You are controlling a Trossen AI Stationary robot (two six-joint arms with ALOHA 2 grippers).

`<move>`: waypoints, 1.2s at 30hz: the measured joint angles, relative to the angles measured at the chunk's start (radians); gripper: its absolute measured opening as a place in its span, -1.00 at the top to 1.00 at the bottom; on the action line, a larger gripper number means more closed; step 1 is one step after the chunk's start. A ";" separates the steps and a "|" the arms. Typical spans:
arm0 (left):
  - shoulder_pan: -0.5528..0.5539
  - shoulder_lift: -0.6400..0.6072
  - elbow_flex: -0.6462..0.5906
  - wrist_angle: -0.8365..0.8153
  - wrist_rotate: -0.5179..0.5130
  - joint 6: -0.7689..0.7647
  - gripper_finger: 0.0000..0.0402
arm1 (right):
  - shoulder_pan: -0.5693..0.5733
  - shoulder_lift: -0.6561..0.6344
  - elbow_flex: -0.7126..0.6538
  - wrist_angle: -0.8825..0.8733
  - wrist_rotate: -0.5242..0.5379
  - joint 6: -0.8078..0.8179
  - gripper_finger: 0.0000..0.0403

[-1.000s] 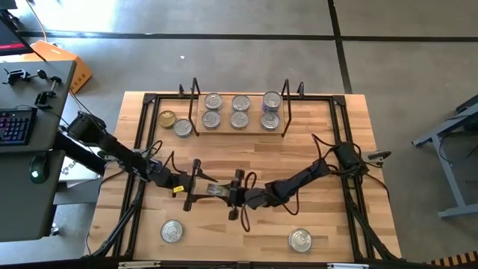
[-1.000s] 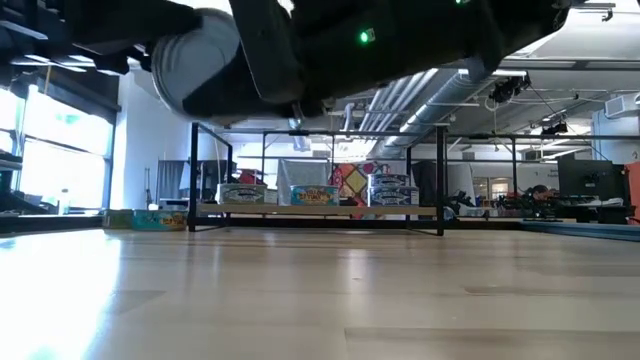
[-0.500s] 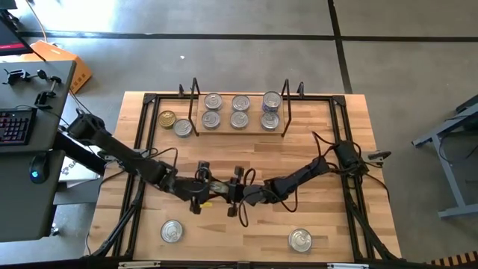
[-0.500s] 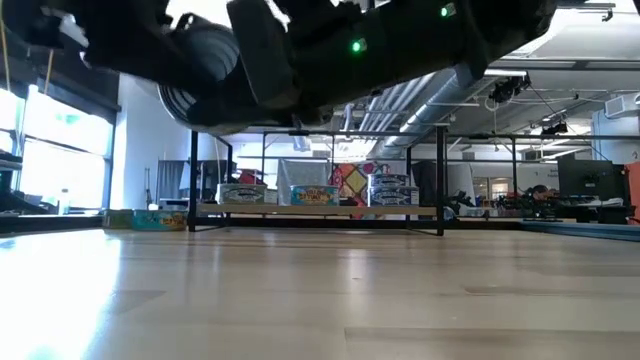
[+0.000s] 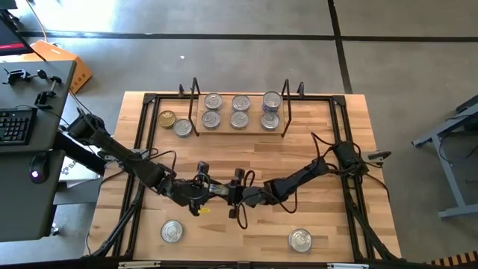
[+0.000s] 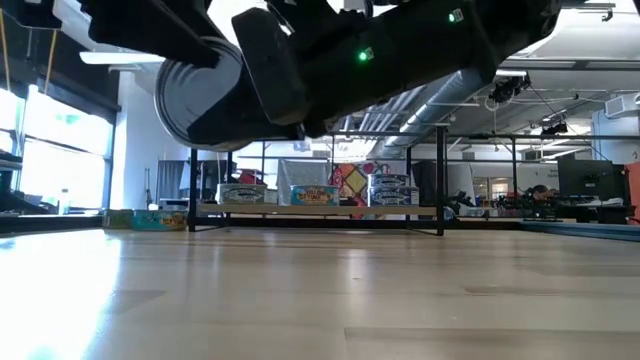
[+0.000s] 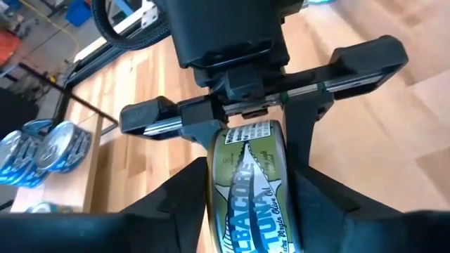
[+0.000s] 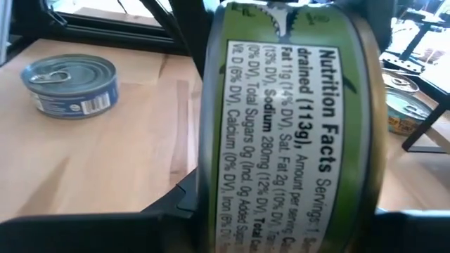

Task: Stack canned seafood by type on shelf
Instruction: Stack the green tuna can on top of the green tuna can on the shelf

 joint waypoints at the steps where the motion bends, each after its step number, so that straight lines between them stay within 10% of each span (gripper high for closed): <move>1: 0.000 0.001 0.001 -0.006 -0.007 -0.002 0.18 | 0.000 0.000 0.000 0.000 0.001 -0.001 0.41; 21: 0.024 0.005 -0.003 -0.124 -0.001 -0.145 -0.03 | -0.006 0.000 0.000 0.019 -0.002 0.011 0.41; 36: 0.034 0.018 -0.001 -0.122 0.104 -0.175 0.38 | -0.004 0.000 0.000 0.008 0.005 -0.018 0.41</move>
